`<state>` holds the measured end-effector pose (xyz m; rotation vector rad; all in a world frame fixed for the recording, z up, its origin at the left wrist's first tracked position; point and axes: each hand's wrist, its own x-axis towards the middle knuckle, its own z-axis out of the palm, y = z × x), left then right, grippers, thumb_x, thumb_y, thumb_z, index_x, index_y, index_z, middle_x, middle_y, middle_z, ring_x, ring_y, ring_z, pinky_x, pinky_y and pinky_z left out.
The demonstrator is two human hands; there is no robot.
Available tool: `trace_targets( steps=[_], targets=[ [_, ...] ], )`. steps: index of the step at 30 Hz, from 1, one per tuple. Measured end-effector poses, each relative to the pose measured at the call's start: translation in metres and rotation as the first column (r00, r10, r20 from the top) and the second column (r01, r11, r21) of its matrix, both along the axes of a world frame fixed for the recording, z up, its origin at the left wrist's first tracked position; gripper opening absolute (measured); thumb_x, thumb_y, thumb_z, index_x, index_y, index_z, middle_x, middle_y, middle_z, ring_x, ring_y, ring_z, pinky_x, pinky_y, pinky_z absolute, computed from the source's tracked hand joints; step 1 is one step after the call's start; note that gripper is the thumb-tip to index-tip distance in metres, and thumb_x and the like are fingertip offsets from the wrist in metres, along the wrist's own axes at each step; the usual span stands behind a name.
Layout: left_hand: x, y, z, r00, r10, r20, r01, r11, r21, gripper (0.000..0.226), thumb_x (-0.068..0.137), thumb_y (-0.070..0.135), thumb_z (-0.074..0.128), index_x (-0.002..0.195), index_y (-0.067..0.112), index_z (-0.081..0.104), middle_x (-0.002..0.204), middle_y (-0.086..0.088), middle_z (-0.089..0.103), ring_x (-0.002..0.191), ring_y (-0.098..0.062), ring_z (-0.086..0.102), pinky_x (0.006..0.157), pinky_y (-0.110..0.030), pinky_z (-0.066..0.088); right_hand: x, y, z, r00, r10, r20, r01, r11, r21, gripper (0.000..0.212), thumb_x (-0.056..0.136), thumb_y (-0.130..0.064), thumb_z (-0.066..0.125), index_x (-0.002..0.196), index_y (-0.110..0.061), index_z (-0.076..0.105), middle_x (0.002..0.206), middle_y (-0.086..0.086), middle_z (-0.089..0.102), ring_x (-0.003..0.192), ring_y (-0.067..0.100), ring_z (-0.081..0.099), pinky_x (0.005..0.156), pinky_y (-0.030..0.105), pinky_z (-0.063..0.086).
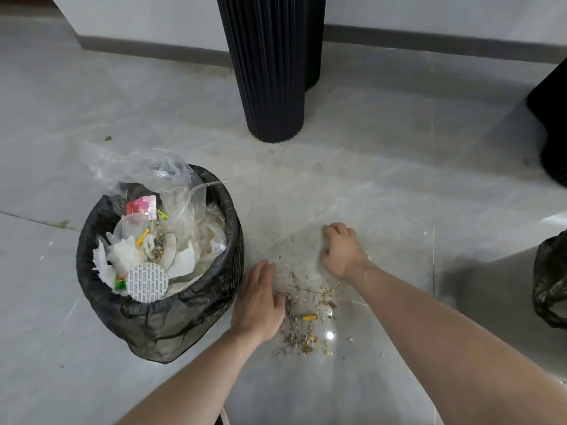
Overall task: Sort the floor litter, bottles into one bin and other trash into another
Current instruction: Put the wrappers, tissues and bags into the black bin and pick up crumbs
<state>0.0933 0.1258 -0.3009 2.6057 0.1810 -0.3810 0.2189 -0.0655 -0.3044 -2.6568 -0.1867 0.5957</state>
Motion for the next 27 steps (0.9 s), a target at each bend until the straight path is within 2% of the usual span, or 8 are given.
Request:
trace_targets(
  steps=[3, 8, 11, 13, 15, 19, 21, 27],
  targets=[
    [0.022, -0.011, -0.002, 1.000, 0.021, 0.000, -0.021, 0.999, -0.035, 0.062, 0.098, 0.025, 0.050, 0.156, 0.014, 0.030, 0.161, 0.000, 0.024, 0.150, -0.019, 0.018, 0.123, -0.032, 0.013, -0.012, -0.001, -0.004, 0.997, 0.077, 0.006, -0.077, 0.997, -0.004, 0.061, 0.083, -0.002, 0.055, 0.143, -0.010, 0.049, 0.141, 0.008, 0.044, 0.130, 0.026, 0.039, 0.115, 0.033, 0.036],
    [0.038, -0.033, -0.012, 0.999, -0.035, 0.006, 0.035, 0.999, 0.004, 0.052, 0.097, 0.027, 0.047, 0.148, 0.015, 0.045, 0.148, -0.001, 0.042, 0.134, -0.020, 0.036, 0.115, -0.034, 0.034, -0.076, -0.015, -0.012, 0.957, 0.290, 0.006, -0.290, 0.955, 0.060, 0.049, 0.076, -0.004, 0.059, 0.123, -0.016, 0.067, 0.119, 0.001, 0.058, 0.116, 0.021, 0.055, 0.102, 0.021, 0.043],
    [0.026, -0.038, -0.012, 0.988, -0.155, 0.002, 0.155, 0.988, 0.002, 0.044, 0.099, 0.027, 0.045, 0.142, 0.018, 0.050, 0.138, 0.004, 0.047, 0.124, -0.014, 0.040, 0.110, -0.031, 0.038, -0.084, -0.025, -0.014, 0.983, 0.182, 0.033, -0.185, 0.978, 0.092, 0.051, 0.078, -0.005, 0.056, 0.126, -0.018, 0.067, 0.122, -0.003, 0.058, 0.116, 0.019, 0.055, 0.103, 0.020, 0.041],
    [0.013, -0.038, -0.010, 0.968, -0.249, -0.021, 0.249, 0.968, -0.014, 0.045, 0.100, 0.022, 0.043, 0.145, 0.019, 0.049, 0.138, 0.005, 0.046, 0.126, -0.012, 0.039, 0.115, -0.030, 0.034, -0.076, -0.033, -0.012, 0.998, 0.022, 0.053, -0.026, 0.996, 0.090, 0.054, 0.080, -0.007, 0.056, 0.133, -0.017, 0.062, 0.130, -0.002, 0.055, 0.123, 0.020, 0.049, 0.109, 0.024, 0.037],
    [0.001, -0.034, -0.009, 0.951, -0.305, -0.046, 0.305, 0.952, -0.005, 0.048, 0.101, 0.019, 0.043, 0.149, 0.020, 0.045, 0.143, 0.005, 0.043, 0.131, -0.011, 0.036, 0.119, -0.029, 0.029, -0.070, -0.036, -0.008, 0.998, -0.045, 0.036, 0.042, 0.997, 0.068, 0.055, 0.085, -0.007, 0.055, 0.139, -0.015, 0.057, 0.135, 0.000, 0.052, 0.129, 0.021, 0.043, 0.113, 0.025, 0.033],
    [-0.006, -0.016, -0.005, 0.970, -0.234, -0.065, 0.237, 0.970, 0.055, 0.055, 0.100, 0.027, 0.045, 0.154, 0.024, 0.035, 0.155, 0.006, 0.027, 0.144, -0.014, 0.023, 0.125, -0.034, 0.019, -0.085, -0.027, -0.002, 0.999, 0.052, 0.006, -0.052, 0.998, 0.036, 0.052, 0.089, -0.011, 0.054, 0.141, -0.017, 0.053, 0.137, 0.000, 0.047, 0.128, 0.019, 0.038, 0.115, 0.027, 0.032],
    [-0.006, -0.009, -0.004, 0.977, -0.194, -0.091, 0.201, 0.976, 0.077, 0.061, 0.099, 0.030, 0.047, 0.157, 0.025, 0.029, 0.158, 0.005, 0.020, 0.146, -0.016, 0.018, 0.124, -0.038, 0.020, -0.099, -0.021, -0.001, 0.997, 0.080, -0.008, -0.079, 0.996, 0.045, 0.052, 0.089, -0.010, 0.051, 0.141, -0.018, 0.052, 0.136, -0.001, 0.045, 0.125, 0.019, 0.038, 0.113, 0.027, 0.034],
    [-0.032, -0.007, -0.004, 0.968, -0.203, -0.148, 0.218, 0.972, 0.092, 0.056, 0.098, 0.036, 0.042, 0.151, 0.023, 0.035, 0.147, 0.005, 0.030, 0.140, -0.016, 0.027, 0.120, -0.038, 0.029, -0.144, -0.017, -0.002, 0.989, 0.138, -0.046, -0.136, 0.989, 0.050, 0.057, 0.085, -0.005, 0.048, 0.140, -0.020, 0.052, 0.135, -0.003, 0.044, 0.125, 0.018, 0.038, 0.111, 0.021, 0.034]
  ],
)
